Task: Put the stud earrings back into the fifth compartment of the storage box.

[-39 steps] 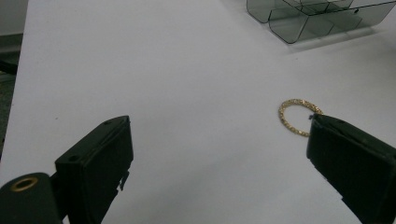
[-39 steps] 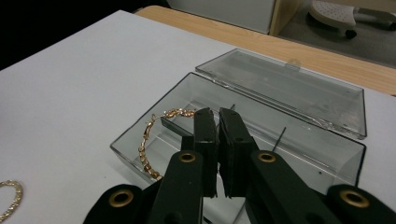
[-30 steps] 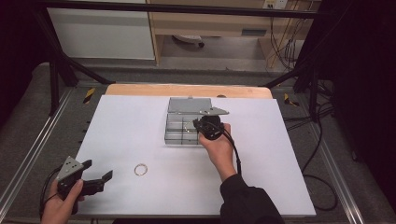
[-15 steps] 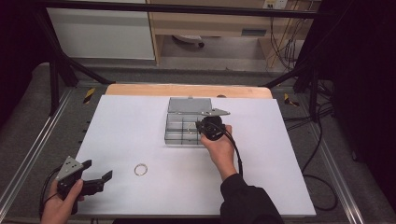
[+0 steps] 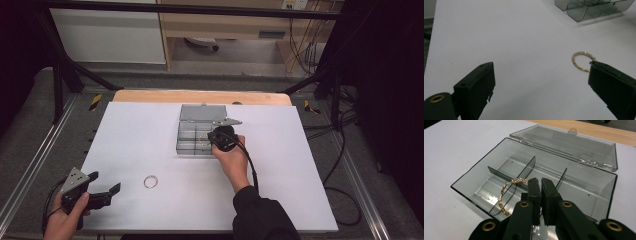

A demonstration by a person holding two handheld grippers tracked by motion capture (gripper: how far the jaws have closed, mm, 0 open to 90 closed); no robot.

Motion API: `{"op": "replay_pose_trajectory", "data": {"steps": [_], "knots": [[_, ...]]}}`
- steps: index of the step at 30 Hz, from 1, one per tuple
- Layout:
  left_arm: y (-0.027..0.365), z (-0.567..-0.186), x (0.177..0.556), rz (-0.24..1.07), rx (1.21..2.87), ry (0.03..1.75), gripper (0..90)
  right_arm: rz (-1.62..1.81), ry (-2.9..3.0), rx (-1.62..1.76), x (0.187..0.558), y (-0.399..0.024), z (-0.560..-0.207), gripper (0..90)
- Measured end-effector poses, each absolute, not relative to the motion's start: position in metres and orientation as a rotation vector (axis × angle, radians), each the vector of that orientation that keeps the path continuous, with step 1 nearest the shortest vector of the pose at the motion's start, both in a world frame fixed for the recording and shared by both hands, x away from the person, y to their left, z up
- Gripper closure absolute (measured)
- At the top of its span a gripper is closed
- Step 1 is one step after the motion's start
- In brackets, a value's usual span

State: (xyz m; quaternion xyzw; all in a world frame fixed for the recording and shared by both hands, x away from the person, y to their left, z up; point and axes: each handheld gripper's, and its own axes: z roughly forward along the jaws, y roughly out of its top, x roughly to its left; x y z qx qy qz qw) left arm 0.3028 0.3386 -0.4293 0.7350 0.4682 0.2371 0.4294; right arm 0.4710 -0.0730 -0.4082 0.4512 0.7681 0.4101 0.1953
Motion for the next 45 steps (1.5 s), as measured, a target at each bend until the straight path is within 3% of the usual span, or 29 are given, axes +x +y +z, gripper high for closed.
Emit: {"op": "replay_pose_trajectory", "data": {"steps": [10,16,24,29,33,45], "knots": [[0.338,-0.429,0.303,0.586,1.835,1.167,7.6,1.242,2.160,1.238,0.454,-0.049,-0.401,50.1],[0.338,-0.430,0.303,0.581,1.842,1.165,7.5,1.229,2.231,1.178,0.437,-0.024,-0.398,23.6],[0.337,-0.430,0.303,0.581,1.848,1.163,7.6,1.298,2.312,1.102,0.418,0.001,-0.398,10.8],[0.336,-0.431,0.303,0.576,1.855,1.159,7.6,1.313,2.378,1.062,0.408,0.016,-0.405,12.9],[0.338,-0.431,0.303,0.574,1.853,1.165,7.6,1.300,2.408,1.047,0.405,0.025,-0.413,19.8],[0.336,-0.432,0.303,0.571,1.864,1.157,7.6,1.281,2.514,0.945,0.390,0.062,-0.441,58.4]]}}
